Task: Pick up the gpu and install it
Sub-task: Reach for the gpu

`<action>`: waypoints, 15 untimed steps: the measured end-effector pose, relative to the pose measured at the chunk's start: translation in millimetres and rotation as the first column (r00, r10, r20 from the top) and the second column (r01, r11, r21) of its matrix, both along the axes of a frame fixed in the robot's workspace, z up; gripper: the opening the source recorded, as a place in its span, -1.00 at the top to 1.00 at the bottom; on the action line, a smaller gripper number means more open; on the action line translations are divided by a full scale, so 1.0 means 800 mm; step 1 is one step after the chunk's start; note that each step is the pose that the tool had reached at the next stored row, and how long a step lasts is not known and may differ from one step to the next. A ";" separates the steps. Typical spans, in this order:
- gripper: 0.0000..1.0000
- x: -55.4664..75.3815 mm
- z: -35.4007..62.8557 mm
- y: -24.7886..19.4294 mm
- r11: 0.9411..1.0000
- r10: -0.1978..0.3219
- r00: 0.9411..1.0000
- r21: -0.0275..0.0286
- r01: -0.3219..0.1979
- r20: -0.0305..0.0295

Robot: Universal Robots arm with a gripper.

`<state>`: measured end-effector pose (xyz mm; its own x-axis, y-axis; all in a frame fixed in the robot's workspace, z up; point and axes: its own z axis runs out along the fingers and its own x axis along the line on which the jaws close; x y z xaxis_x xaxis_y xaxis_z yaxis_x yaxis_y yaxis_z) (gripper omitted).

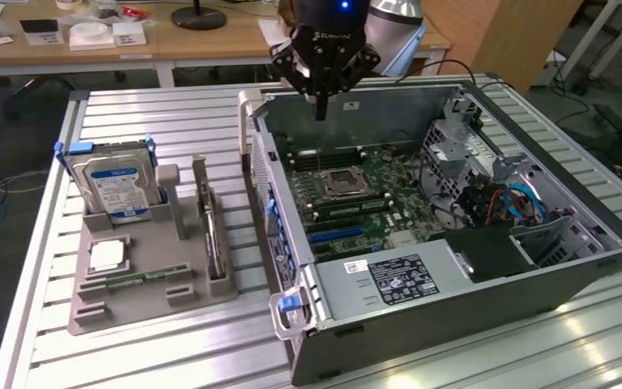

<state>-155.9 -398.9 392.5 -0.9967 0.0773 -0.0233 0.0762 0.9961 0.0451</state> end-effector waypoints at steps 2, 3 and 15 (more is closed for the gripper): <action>0.79 -0.003 0.000 0.0000 1.000 -0.001 1.000 0.000 0.001 0.000; 0.79 -0.004 0.000 0.0000 1.000 -0.001 1.000 0.000 0.001 0.000; 0.79 -0.020 0.000 0.0000 1.000 -0.002 1.000 0.000 0.002 0.000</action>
